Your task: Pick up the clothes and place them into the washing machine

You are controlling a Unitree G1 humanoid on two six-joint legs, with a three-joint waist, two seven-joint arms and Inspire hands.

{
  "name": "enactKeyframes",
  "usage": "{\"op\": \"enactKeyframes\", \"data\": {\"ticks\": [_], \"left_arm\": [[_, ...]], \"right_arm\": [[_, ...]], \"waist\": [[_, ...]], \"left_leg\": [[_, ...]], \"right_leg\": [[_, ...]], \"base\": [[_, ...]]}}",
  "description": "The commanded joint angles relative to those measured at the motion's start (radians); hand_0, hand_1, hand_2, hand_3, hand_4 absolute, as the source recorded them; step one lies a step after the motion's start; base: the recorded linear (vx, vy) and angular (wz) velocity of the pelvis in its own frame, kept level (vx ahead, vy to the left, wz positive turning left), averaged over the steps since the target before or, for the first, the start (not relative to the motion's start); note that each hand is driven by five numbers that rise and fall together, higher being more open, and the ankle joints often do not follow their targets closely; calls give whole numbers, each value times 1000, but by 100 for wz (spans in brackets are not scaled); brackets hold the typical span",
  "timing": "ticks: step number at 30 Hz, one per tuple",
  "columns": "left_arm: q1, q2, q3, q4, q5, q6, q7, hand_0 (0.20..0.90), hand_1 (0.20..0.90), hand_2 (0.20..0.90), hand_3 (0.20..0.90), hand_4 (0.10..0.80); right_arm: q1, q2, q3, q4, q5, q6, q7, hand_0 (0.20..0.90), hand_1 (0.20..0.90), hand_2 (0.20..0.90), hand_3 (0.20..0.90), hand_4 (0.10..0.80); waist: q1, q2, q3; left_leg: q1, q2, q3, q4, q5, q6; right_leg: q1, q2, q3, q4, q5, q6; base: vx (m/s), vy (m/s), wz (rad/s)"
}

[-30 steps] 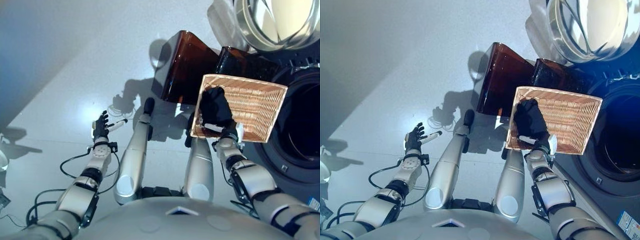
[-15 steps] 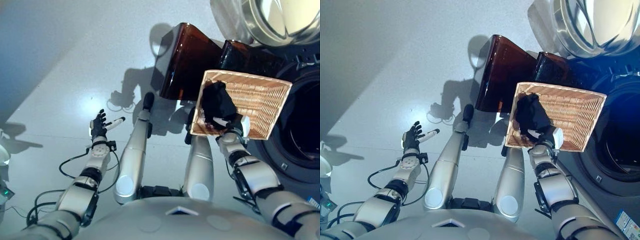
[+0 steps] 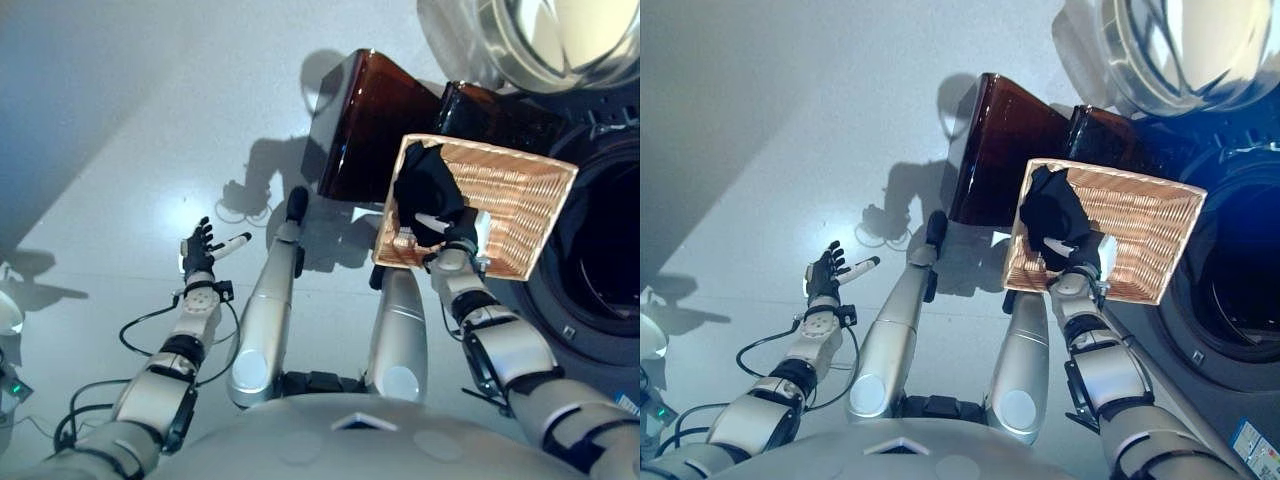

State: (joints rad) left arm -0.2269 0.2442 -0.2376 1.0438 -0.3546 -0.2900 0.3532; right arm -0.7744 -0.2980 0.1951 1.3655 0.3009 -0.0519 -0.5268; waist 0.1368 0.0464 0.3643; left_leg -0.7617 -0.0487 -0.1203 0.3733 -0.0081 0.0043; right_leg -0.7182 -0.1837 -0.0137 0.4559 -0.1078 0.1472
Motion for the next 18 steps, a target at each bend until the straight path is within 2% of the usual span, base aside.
{"op": "enactKeyframes", "data": {"ticks": [1, 5, 18], "left_arm": [[50, 51, 5, 37, -8, -33, 19, 900, 900, 900, 900, 800], [73, 51, 1, 12, 0, -29, 9, 900, 900, 900, 900, 800], [88, 21, 6, 75, 25, 4, -14, 900, 900, 900, 900, 800]], "right_arm": [[-149, -148, -29, -57, 83, -127, -31, 200, 200, 200, 200, 300], [-135, -146, -58, -78, 119, -145, -40, 200, 200, 200, 200, 300], [-7, -83, -133, -110, 188, -191, -7, 200, 200, 200, 200, 300]], "waist": [[61, 44, -81], [60, 48, -83], [28, 59, -109]], "left_leg": [[22, -28, 13, -51, -6, -42], [74, -22, 23, -81, 2, -40], [228, 3, 41, -149, 15, -48]], "right_leg": [[71, 9, -26, -120, 82, -31], [113, 12, -13, -147, 91, -30], [259, 24, 15, -228, 100, -35]], "base": [[28, -14, 12], [18, 12, 2], [9, -14, -12]]}}
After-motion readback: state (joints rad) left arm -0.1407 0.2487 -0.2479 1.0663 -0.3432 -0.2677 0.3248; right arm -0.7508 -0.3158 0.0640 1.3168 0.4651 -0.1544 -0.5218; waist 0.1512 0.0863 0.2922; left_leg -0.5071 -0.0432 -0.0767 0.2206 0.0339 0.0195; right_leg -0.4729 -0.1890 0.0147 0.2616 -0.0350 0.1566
